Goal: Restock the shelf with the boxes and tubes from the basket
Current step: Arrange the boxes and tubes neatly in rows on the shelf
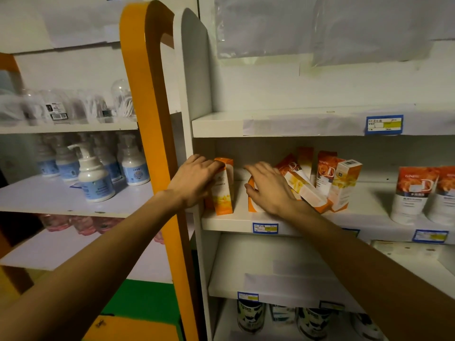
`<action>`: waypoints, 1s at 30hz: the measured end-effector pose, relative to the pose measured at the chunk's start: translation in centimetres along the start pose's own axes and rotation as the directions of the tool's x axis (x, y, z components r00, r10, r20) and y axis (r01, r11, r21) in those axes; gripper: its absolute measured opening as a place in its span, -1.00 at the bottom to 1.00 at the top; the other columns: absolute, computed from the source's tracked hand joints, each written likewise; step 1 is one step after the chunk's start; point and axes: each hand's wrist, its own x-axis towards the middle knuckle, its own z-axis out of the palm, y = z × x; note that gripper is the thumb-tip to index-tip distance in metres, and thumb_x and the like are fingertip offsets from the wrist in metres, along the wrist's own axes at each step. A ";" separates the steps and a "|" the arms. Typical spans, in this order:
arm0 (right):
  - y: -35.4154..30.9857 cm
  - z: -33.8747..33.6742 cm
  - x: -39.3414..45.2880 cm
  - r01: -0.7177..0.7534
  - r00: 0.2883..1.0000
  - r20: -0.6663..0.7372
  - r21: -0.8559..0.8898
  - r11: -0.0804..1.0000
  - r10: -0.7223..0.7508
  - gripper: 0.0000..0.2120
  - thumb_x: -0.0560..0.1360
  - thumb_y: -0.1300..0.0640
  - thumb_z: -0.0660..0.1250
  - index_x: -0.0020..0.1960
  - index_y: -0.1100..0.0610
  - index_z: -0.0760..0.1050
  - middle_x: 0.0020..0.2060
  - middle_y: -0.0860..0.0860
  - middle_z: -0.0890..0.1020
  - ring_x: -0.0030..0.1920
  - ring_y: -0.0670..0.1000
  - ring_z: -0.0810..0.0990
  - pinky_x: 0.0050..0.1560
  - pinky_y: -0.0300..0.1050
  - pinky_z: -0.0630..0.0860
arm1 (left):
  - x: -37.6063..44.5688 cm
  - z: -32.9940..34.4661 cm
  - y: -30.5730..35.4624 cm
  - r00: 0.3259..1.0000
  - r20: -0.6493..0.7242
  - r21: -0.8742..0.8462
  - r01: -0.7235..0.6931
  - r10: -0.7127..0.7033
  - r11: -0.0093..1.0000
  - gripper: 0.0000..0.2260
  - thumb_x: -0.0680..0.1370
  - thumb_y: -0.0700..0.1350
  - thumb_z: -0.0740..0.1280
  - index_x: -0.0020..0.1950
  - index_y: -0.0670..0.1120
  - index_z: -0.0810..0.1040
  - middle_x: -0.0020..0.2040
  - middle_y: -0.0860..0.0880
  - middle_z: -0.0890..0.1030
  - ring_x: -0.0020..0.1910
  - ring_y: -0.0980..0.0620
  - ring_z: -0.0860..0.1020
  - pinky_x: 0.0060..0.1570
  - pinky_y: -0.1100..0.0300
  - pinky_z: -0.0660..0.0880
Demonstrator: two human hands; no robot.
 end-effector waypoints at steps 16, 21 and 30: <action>-3.4 0.6 7.3 -0.273 0.959 0.125 0.189 0.943 0.253 -0.64 0.59 -0.13 0.28 0.30 0.02 0.50 0.14 0.04 0.65 0.18 0.11 0.59 0.22 0.04 0.47 | -0.8 1.0 -0.6 0.997 -0.079 0.135 -0.015 0.026 0.991 -0.56 0.55 0.18 0.29 0.27 -0.10 0.47 0.21 -0.13 0.61 0.21 -0.10 0.55 0.43 0.01 0.26; -2.4 0.4 7.0 -0.320 0.947 0.153 0.337 0.885 0.284 -0.67 0.56 -0.02 0.35 0.30 0.03 0.52 0.15 0.02 0.65 0.16 0.06 0.60 0.16 -0.03 0.54 | -0.7 1.9 0.0 0.995 -0.103 0.161 0.024 -0.007 0.987 -0.47 0.58 0.30 0.18 0.28 -0.12 0.44 0.24 -0.14 0.60 0.29 -0.11 0.53 0.52 0.01 0.10; -0.2 -0.5 4.7 -0.323 0.946 0.190 0.540 0.777 0.261 -0.69 0.61 0.09 0.30 0.35 0.02 0.45 0.15 0.01 0.62 0.04 -0.05 0.63 -0.02 -0.12 0.65 | -0.5 2.8 0.0 0.996 -0.076 0.163 0.059 -0.047 0.985 -0.41 0.59 0.22 0.23 0.45 -0.17 0.38 0.36 -0.16 0.52 0.41 -0.09 0.44 0.57 -0.01 -0.02</action>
